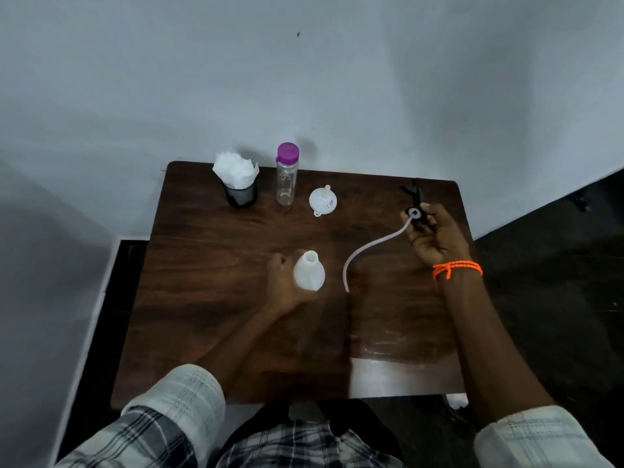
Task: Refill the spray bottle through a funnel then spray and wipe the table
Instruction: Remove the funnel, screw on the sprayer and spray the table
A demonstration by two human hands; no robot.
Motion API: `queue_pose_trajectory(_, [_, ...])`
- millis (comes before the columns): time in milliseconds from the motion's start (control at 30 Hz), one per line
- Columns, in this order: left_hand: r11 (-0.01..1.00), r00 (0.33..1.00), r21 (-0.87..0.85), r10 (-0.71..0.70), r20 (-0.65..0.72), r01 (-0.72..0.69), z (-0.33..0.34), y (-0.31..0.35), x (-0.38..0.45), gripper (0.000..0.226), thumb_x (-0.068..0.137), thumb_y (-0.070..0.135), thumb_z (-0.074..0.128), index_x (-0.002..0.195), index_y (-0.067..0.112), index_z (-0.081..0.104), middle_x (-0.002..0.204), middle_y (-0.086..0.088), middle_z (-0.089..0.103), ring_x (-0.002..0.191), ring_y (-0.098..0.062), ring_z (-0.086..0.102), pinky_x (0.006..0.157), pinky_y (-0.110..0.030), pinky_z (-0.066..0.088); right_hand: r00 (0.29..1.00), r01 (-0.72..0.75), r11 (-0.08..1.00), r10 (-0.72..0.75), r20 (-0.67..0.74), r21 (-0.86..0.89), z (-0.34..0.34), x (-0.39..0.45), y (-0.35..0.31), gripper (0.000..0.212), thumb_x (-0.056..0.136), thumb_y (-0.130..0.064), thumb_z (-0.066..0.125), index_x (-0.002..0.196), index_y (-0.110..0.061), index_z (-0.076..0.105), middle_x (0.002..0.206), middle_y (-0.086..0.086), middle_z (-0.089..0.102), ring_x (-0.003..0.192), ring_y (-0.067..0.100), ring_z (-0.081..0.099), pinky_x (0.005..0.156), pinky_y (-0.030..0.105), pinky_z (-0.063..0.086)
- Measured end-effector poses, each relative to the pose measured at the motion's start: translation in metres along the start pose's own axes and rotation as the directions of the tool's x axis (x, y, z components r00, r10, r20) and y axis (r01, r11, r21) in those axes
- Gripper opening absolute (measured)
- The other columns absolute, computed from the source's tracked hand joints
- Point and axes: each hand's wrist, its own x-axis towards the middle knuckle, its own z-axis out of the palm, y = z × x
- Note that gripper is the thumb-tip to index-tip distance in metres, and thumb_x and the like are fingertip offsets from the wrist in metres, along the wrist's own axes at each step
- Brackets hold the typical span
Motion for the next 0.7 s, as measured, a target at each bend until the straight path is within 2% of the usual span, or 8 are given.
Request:
queue_pose_trajectory(133, [0.999, 0.999, 0.036, 0.032, 0.001, -0.032, -0.014, 0.001, -0.01, 0.092, 0.054, 0.041, 0.095, 0.134, 0.026, 0.053, 0.119, 0.01, 0.04, 0.113, -0.012, 0.044, 0.096, -0.031, 0.045, 0.998, -0.038, 0.992, 0.032, 0.052, 0.118, 0.019, -0.012, 0.001, 0.005, 0.09, 0.0, 0.066, 0.086, 0.001, 0.063, 0.074, 0.014, 0.071, 0.086, 0.024, 0.069, 0.066, 0.039, 0.064])
queue_pose_trajectory(267, [0.994, 0.993, 0.028, 0.105, 0.048, -0.106, -0.026, 0.005, -0.017, 0.096, 0.051, 0.042, 0.092, 0.137, 0.031, 0.051, 0.12, 0.005, 0.041, 0.116, -0.016, 0.045, 0.097, -0.034, 0.047, 0.995, -0.076, 0.984, 0.064, 0.077, 0.163, 0.032, -0.019, 0.01, 0.005, 0.089, 0.0, 0.067, 0.087, 0.003, 0.065, 0.079, 0.016, 0.071, 0.086, 0.026, 0.07, 0.063, 0.039, 0.064])
queue_pose_trajectory(367, [0.99, 0.989, 0.012, 0.139, 0.048, -0.14, -0.032, 0.008, -0.022, 0.095, 0.052, 0.042, 0.091, 0.138, 0.033, 0.05, 0.119, 0.003, 0.041, 0.114, -0.017, 0.046, 0.096, -0.034, 0.048, 0.994, -0.08, 0.984, 0.067, 0.086, 0.16, 0.039, -0.022, 0.013, 0.006, 0.088, -0.001, 0.068, 0.086, 0.004, 0.066, 0.087, 0.015, 0.068, 0.078, 0.025, 0.073, 0.065, 0.039, 0.064])
queue_pose_trajectory(500, [0.987, 0.987, 0.019, 0.158, 0.036, -0.159, -0.037, 0.011, -0.023, 0.096, 0.051, 0.044, 0.09, 0.138, 0.033, 0.051, 0.113, 0.003, 0.04, 0.11, -0.016, 0.047, 0.092, -0.031, 0.048, 0.994, -0.071, 0.988, 0.058, 0.092, 0.137, 0.043, -0.026, 0.017, 0.006, 0.089, -0.001, 0.068, 0.089, 0.004, 0.066, 0.087, 0.014, 0.067, 0.082, 0.024, 0.071, 0.066, 0.039, 0.064])
queue_pose_trajectory(700, [0.988, 0.988, 0.037, 0.151, 0.026, -0.152, -0.043, 0.011, -0.022, 0.098, 0.053, 0.044, 0.09, 0.14, 0.036, 0.047, 0.116, 0.002, 0.038, 0.112, -0.015, 0.043, 0.092, -0.028, 0.045, 0.995, -0.021, 0.995, 0.011, 0.104, 0.097, 0.043, -0.032, 0.015, 0.005, 0.09, 0.001, 0.065, 0.086, 0.0, 0.063, 0.081, 0.015, 0.066, 0.076, 0.02, 0.069, 0.069, 0.039, 0.064])
